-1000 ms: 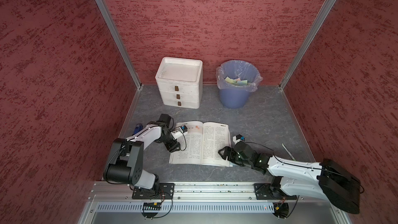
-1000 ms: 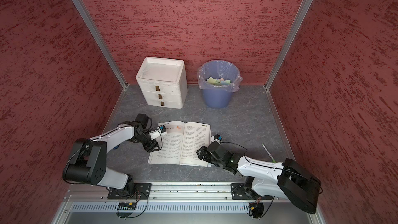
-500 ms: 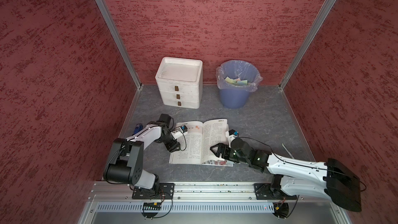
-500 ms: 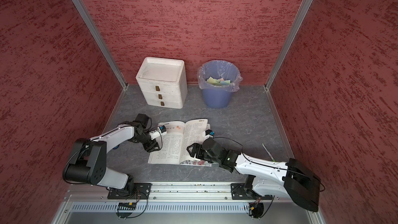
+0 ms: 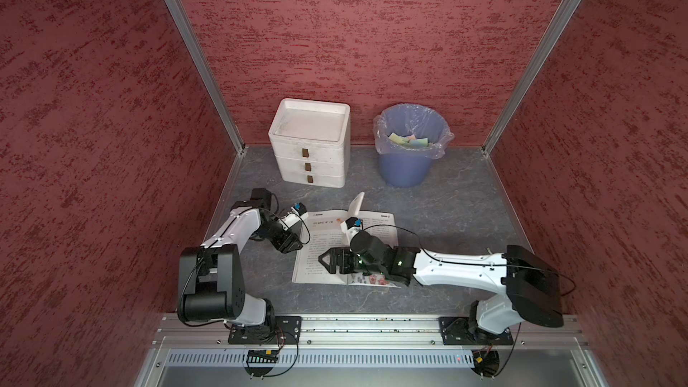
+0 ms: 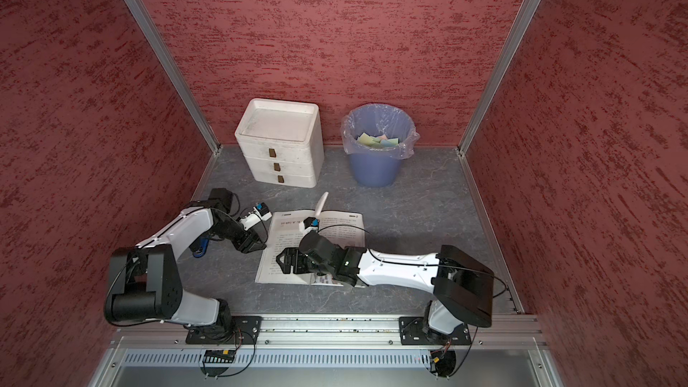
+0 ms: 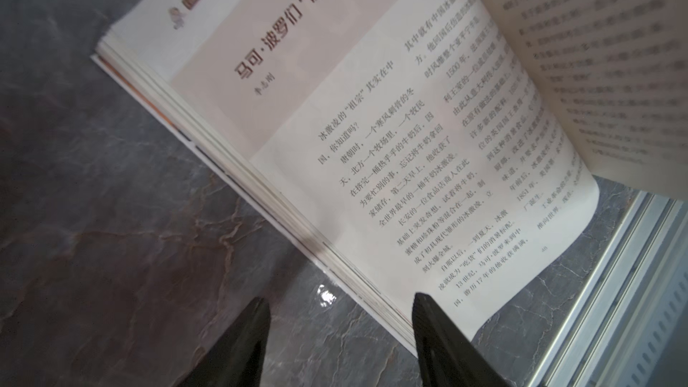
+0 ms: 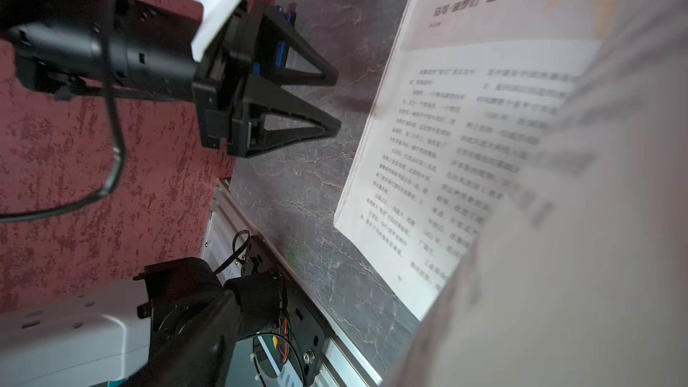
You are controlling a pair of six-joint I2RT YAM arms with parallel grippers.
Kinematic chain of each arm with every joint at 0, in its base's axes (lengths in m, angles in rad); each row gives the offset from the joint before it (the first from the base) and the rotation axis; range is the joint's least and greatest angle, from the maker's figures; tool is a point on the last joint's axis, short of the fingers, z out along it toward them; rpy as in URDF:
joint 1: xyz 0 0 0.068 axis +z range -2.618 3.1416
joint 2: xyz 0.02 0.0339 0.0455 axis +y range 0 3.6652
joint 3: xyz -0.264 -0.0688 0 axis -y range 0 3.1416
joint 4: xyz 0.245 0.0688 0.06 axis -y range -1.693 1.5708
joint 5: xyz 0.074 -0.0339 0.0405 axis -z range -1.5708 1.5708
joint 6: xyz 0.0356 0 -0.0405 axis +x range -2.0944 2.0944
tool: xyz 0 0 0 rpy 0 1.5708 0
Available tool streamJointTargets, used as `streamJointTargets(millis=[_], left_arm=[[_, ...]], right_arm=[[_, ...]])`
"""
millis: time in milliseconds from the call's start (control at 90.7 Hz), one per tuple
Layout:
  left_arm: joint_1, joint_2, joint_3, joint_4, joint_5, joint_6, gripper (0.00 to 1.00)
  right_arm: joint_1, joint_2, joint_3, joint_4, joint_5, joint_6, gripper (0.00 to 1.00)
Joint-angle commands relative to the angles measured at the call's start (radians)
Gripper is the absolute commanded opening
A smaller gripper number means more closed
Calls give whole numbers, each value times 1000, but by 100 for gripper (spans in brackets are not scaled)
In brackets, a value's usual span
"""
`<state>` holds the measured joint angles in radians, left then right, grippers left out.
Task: Peel off the used sticky note
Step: Turn the page of the book at the center of the board.
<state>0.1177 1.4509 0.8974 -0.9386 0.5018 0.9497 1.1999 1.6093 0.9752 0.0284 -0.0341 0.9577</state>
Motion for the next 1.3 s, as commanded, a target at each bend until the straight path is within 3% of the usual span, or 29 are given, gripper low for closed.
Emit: streamJointTargets(millis=[0,209,364,584,826,1014,1157,1289], left_arm=[[63,-17,55,-87,72,58,64],[147,-20,154,-153,116,89,64],[128,-25,224,-205,147,69,64],[-98,-47,231,-167,100,-48,65],[-393,26,253,-94,29,-190,65],[-538,114,276,-44,-22,-250,65],[-606,179,290,-17,-40,-265,65],[-651,234,309,-2,-49,-276,65]], right_arm=[[36,46,87,-23,-34,-69,95],[59,72,149,-44,-43,-91,98],[60,10,88,-56,-11,-82,99],[-21,-262,-166,-214,151,-14,98],[-231,-673,-557,-350,156,89,96],[-323,-961,-689,-486,136,124,96],[-357,-1037,-736,-524,95,130,96],[-385,-1007,-774,-436,32,128,96]])
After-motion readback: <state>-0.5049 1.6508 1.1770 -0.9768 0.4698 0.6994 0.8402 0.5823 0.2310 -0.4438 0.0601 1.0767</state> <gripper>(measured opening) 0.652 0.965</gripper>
